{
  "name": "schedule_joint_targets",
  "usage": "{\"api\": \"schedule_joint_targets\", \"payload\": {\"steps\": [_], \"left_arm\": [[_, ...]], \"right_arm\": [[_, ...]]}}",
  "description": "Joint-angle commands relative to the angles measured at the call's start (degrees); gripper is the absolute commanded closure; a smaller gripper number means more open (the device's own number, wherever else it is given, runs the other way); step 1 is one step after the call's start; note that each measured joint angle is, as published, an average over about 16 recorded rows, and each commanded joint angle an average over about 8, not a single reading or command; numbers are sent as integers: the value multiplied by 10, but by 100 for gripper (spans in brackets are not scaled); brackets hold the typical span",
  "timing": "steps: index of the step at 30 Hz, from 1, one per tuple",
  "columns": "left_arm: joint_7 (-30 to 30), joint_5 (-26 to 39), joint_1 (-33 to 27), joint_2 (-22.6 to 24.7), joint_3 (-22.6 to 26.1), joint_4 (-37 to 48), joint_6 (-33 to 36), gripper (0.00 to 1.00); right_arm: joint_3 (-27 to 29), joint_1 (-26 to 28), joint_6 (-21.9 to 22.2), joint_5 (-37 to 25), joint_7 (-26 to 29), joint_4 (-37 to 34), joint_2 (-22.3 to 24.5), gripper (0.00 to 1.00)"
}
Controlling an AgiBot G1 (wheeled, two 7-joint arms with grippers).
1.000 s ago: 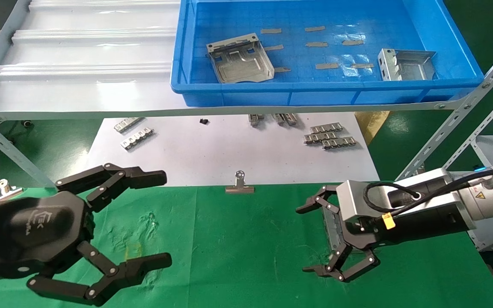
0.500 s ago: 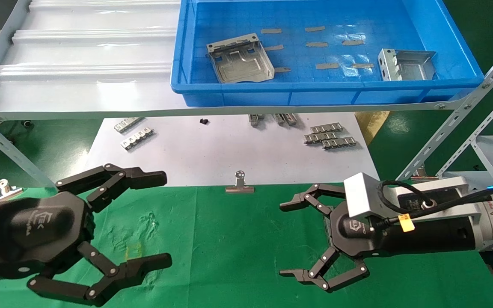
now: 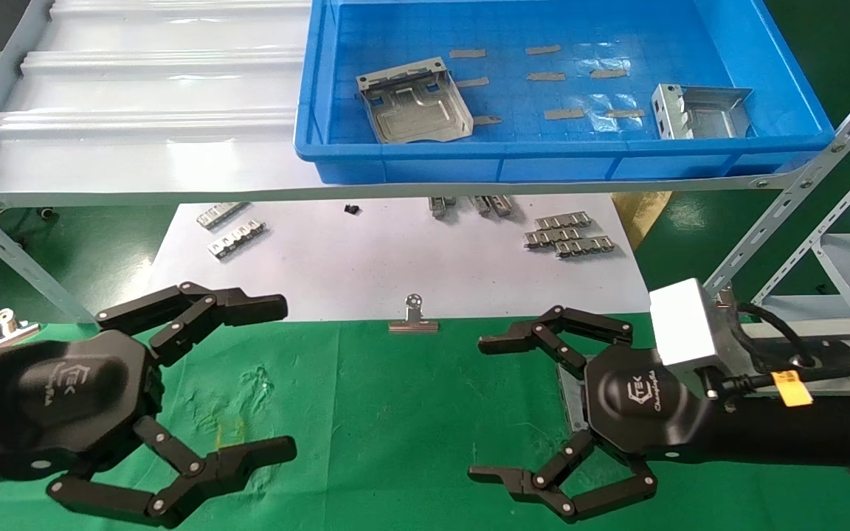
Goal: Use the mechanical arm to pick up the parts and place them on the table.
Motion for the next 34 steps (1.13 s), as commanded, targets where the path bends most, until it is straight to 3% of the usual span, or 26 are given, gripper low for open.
{"api": "schedule_joint_targets", "payload": {"steps": [1,19,34], "left_arm": [[0,0,0,0,0,0,0,0],[0,0,0,0,0,0,0,0],[0,0,0,0,0,0,0,0]], "right_arm": [[16,-15,1,10,7,11,5,0],[154,-138,7,97,65,103,45,0],[161,-144,8,102,67,108,48,0]]}}
